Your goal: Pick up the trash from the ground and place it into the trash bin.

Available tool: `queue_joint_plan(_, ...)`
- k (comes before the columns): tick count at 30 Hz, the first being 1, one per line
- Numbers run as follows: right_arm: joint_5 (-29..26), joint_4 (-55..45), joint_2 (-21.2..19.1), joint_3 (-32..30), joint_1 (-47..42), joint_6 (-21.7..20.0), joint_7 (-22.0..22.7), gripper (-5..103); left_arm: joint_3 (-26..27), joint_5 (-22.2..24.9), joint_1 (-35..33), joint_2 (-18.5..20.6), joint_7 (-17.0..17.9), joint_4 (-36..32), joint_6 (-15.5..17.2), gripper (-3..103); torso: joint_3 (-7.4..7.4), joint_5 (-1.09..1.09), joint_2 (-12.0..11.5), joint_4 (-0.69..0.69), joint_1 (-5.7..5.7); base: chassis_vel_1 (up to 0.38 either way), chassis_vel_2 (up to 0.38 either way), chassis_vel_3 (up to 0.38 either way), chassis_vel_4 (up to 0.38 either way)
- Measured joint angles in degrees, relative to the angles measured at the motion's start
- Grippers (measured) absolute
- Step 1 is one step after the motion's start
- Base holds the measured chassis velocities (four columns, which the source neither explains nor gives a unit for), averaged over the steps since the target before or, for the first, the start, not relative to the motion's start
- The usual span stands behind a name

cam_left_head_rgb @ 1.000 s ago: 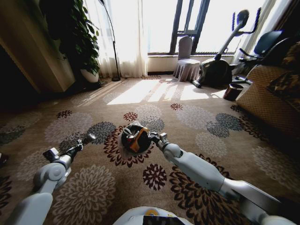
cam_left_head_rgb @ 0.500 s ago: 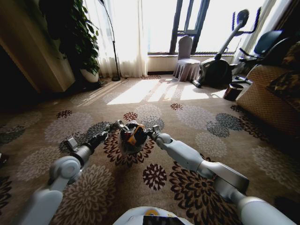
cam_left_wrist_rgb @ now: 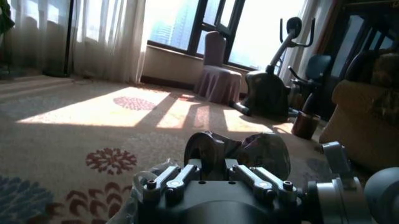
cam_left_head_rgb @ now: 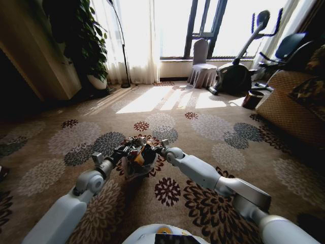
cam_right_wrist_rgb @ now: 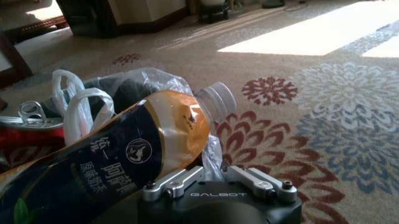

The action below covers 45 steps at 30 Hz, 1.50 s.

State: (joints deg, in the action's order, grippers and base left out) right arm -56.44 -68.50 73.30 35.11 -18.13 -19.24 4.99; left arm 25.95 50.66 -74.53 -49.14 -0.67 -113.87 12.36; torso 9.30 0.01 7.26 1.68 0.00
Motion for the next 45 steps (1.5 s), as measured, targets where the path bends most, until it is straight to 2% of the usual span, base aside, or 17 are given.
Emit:
queue_joint_plan(5,-0.14,-1.4,-0.22,-0.45,-0.12,0.0,0.92,0,-1.48,-2.23,-1.01,0.46,1.23,0.42,-0.35,19,0.0,0.0,0.0,0.03,0.0,0.0,0.0,0.0,0.0)
queue_joint_plan(9,-1.04,-4.44,-1.91,-0.58,-0.93,-0.27,1.05,0,-2.86,-5.83,-0.88,0.36,3.4,2.46,-3.31,19,0.0,-0.01,0.0,-0.02,0.0,0.0,0.0,0.0,0.0)
queue_joint_plan(20,-0.26,-6.97,-3.06,0.4,-1.16,-0.41,1.2,0,-4.01,-12.33,-1.15,0.2,6.48,4.66,-3.62,19,0.0,-0.02,0.0,0.0,0.0,0.0,0.0,0.0,0.0)
queue_joint_plan(21,-0.24,-7.05,-3.07,0.44,-1.16,-0.41,1.24,0,-4.15,-12.73,-1.18,0.21,6.48,4.88,-3.73,16,0.0,-0.03,0.0,0.01,0.0,0.0,0.0,0.0,0.0)
queue_joint_plan(23,-0.24,-7.57,-3.08,0.67,-0.99,-0.35,1.38,0,-4.45,-13.97,-1.26,0.41,6.43,5.36,-4.61,24,0.0,0.0,0.0,0.0,0.0,0.0,0.0,0.0,0.0)
queue_joint_plan(24,-0.24,-7.57,-3.08,0.67,-0.99,-0.35,1.38,0,-4.45,-13.97,-1.26,0.41,6.43,5.36,-4.61,24,0.0,0.0,0.0,0.0,0.0,0.0,0.0,0.0,0.0)
queue_joint_plan(26,-0.3,-7.77,-2.98,0.97,-0.84,-0.3,1.38,0,-4.68,-16.51,-1.42,0.91,5.17,5.86,-5.99,35,0.0,-0.01,0.0,0.0,0.0,0.0,0.0,0.0,0.0)
queue_joint_plan(27,-0.3,-7.77,-2.98,0.97,-0.84,-0.3,1.38,0,-4.68,-16.51,-1.42,0.91,5.17,5.86,-5.99,35,0.0,-0.01,0.0,0.0,0.0,0.0,0.0,0.0,0.0)
queue_joint_plan(29,-0.29,-7.6,-2.38,1.01,-0.24,-0.09,1.29,0,-5.02,-20.57,-2.02,1.74,3.45,6.14,-8.32,46,0.0,-0.01,0.0,0.01,0.0,0.0,0.0,0.0,0.0)
queue_joint_plan(30,-0.29,-7.6,-2.38,1.01,-0.24,-0.09,1.29,0,-5.02,-20.57,-2.02,1.74,3.45,6.14,-8.32,46,0.0,-0.01,0.0,0.01,0.0,0.0,0.0,0.0,0.0)
queue_joint_plan(31,-0.28,-7.56,-2.23,1.01,0.05,-0.04,1.26,0,-4.72,-21.75,-2.2,1.9,3.02,6.18,-9.6,51,0.0,0.0,0.0,0.02,0.0,0.0,0.0,0.0,0.0)
queue_joint_plan(32,-0.3,-7.6,-2.26,1.03,0.22,-0.04,1.22,0,-4.16,-21.89,-2.25,1.97,2.94,6.01,-10.33,57,0.0,-0.01,0.0,0.03,0.0,0.0,0.0,0.0,0.0)
queue_joint_plan(34,-0.31,-7.67,-2.36,1.08,0.29,-0.04,1.18,0,-3.77,-21.71,-2.25,2.06,2.98,5.85,-10.61,57,0.0,-0.02,0.0,0.03,0.0,0.0,0.0,0.0,0.0)
queue_joint_plan(35,-0.32,-7.9,-2.64,1.17,0.41,-0.03,1.09,0,-2.78,-21.05,-2.26,2.49,3.14,5.1,-11.0,68,0.0,-0.01,0.0,0.01,0.0,0.0,0.0,0.0,0.0)
queue_joint_plan(37,-0.32,-7.98,-2.79,1.18,0.44,-0.02,1.05,0,-2.26,-20.72,-2.26,2.88,3.39,4.57,-11.09,68,0.0,0.0,0.01,0.0,0.0,0.0,0.0,0.0,0.0)
queue_joint_plan(41,-0.25,-8.35,-3.38,1.2,0.43,-0.03,0.91,0,-1.1,-20.99,-2.67,5.06,3.92,3.77,-11.7,89,0.0,0.0,0.0,0.0,0.0,0.0,0.0,0.0,0.0)
queue_joint_plan(45,-0.22,-8.48,-3.35,1.08,0.43,-0.04,0.82,0,-1.11,-20.2,-2.76,5.51,3.92,3.66,-12.18,100,0.0,0.0,0.0,0.03,0.0,0.0,0.0,0.0,0.0)
